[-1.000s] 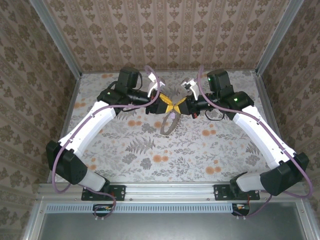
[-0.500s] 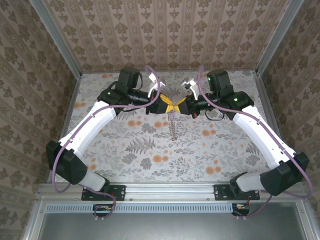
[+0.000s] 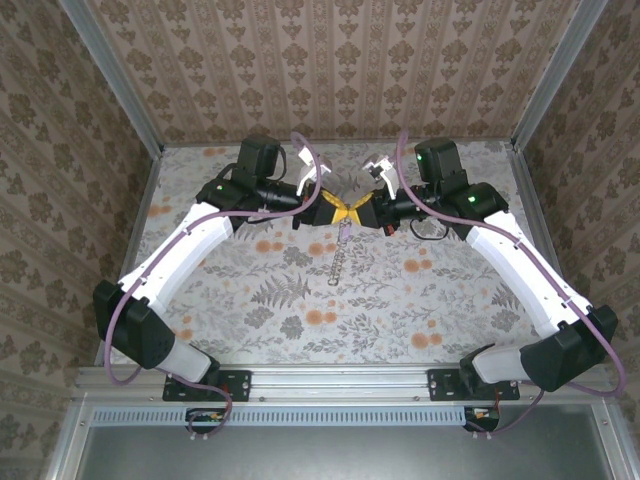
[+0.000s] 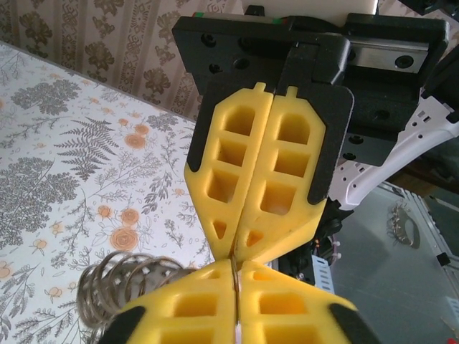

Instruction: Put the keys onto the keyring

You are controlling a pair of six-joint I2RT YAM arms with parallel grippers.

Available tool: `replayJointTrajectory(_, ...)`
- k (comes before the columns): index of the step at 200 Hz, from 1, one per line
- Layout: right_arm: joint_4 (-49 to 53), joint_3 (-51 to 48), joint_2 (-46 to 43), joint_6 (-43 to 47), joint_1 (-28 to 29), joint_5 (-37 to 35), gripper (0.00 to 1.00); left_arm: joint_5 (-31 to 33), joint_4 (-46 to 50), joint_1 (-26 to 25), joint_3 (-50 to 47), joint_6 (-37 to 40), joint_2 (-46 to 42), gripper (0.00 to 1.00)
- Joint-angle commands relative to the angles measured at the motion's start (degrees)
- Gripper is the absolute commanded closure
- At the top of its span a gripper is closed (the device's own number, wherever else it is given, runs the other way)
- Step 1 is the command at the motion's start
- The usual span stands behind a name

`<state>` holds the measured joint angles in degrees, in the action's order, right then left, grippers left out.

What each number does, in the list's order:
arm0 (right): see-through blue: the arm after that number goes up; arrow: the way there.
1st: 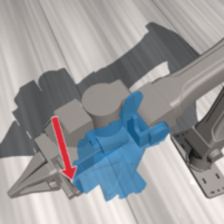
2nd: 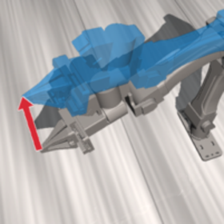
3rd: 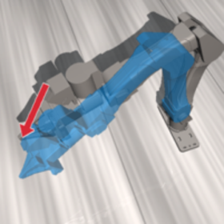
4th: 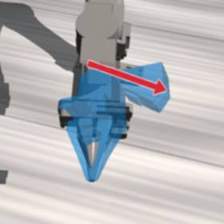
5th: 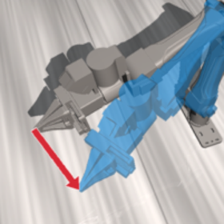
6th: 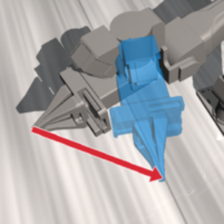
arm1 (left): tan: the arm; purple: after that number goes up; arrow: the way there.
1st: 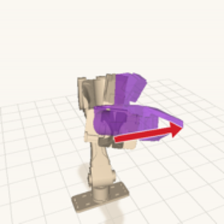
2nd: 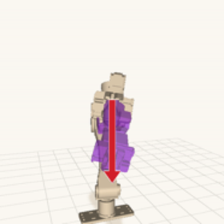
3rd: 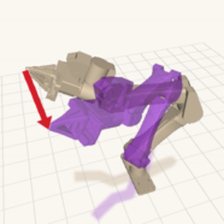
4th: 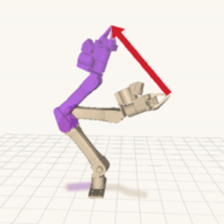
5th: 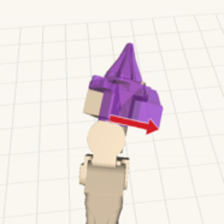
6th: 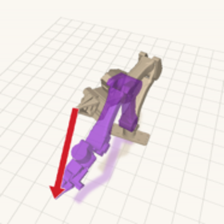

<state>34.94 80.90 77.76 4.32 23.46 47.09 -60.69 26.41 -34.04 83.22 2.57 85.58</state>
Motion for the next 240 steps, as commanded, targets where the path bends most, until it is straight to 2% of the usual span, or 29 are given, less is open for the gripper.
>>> replayJointTrajectory(1, -3.4, 0.0, 0.1, -0.7, 0.4, 0.8, 1.00, -2.1, -1.3, -0.9, -0.6, 0.8, 0.9, 1.00)
replayJointTrajectory(38, -3.8, -0.3, -0.4, -2.0, 0.4, 1.1, 1.00, -1.7, -4.2, -0.9, -1.6, -0.8, 0.3, 1.00)
replayJointTrajectory(50, -6.7, -1.2, -1.5, -3.4, -0.2, 0.5, 0.84, -1.3, -5.3, -0.9, -2.2, -1.2, -0.2, 1.00)
replayJointTrajectory(62, -9.0, -3.0, -3.2, -5.2, -1.4, 0.6, 0.77, -1.5, -5.9, -0.9, -2.3, -1.4, -0.7, 1.00)
replayJointTrajectory(115, -19.7, -13.5, -11.5, -12.9, -5.7, 1.2, 0.61, -2.9, -7.2, -0.8, -1.8, -2.2, -2.6, 1.00)
replayJointTrajectory(153, -26.4, -20.5, -14.7, -15.7, -6.3, 0.9, 0.53, -4.0, -7.2, -0.8, -0.9, -2.2, -3.9, 1.00)
replayJointTrajectory(189, -33.9, -24.6, -15.5, -18.4, -6.3, 5.1, 0.44, -5.5, -8.5, -0.8, -0.1, -3.3, -4.6, 1.00)
replayJointTrajectory(240, -43.9, -29.0, -17.5, -22.2, -5.7, 8.8, 0.40, -7.1, -11.4, -1.2, -0.2, -5.4, -5.6, 1.00)
